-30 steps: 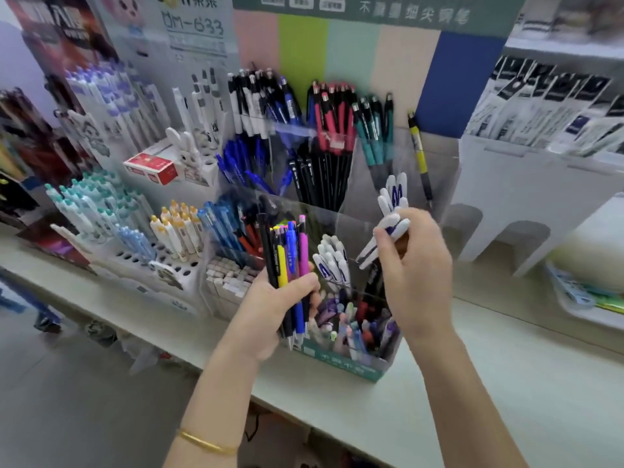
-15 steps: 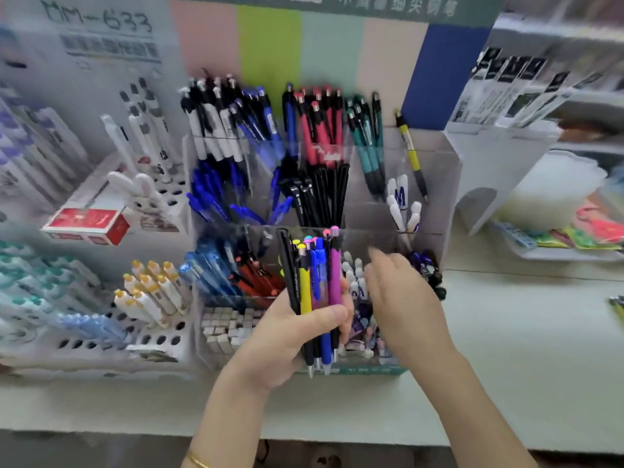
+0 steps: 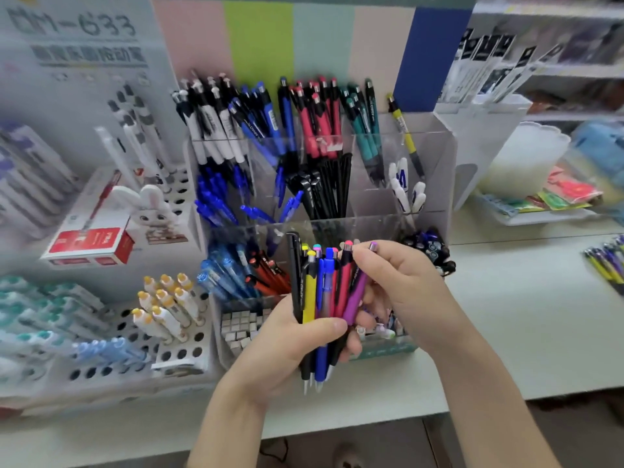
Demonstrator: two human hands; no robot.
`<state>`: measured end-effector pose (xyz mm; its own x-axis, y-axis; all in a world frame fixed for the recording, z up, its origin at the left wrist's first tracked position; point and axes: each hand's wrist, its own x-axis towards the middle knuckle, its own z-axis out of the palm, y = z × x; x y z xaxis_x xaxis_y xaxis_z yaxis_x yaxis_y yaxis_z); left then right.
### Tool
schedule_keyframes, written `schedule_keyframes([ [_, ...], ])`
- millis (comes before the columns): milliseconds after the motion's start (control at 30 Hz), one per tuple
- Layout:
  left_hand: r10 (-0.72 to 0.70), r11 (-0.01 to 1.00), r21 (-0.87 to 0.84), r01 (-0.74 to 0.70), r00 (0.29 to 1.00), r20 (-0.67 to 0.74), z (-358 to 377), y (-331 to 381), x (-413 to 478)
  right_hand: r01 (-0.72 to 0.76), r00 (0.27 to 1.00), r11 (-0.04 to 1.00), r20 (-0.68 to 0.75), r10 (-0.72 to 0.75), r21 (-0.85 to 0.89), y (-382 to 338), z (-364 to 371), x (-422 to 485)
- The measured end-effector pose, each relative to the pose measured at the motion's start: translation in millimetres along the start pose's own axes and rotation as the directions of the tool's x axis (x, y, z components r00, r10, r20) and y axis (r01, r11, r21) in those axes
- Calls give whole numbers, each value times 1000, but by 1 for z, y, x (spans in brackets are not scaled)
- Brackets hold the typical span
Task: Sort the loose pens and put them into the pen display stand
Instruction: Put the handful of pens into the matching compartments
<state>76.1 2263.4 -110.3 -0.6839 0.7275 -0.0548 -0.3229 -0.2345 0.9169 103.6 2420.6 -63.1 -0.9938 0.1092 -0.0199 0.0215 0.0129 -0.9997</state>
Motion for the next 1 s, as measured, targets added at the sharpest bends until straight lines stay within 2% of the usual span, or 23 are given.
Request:
schedule_keyframes([
  [133, -8, 999, -49, 7, 1000, -17, 1, 6, 4, -17, 1000, 1000, -27, 17, -7, -1, 0, 9],
  [267, -1, 999, -43, 0, 1000, -16, 2, 15, 7, -39, 998, 999, 43, 39, 18, -12, 0, 14],
  [467, -15, 1000, -2, 15, 1000, -27, 4, 29, 15, 26, 987, 974, 161, 11, -223, -36, -10, 41],
  [733, 42, 998, 57, -38, 996, -79, 2, 55, 29, 104, 990, 954, 119, -73, -281, -56, -15, 72],
  [900, 49, 989, 142, -36, 995, -86, -3, 66, 33, 107, 994, 985, -3, -109, -136, -70, -24, 86],
  [1000, 57, 987, 151, -46, 996, -69, -3, 69, 34, 39, 990, 998, 135, -32, -52, -73, -25, 87],
])
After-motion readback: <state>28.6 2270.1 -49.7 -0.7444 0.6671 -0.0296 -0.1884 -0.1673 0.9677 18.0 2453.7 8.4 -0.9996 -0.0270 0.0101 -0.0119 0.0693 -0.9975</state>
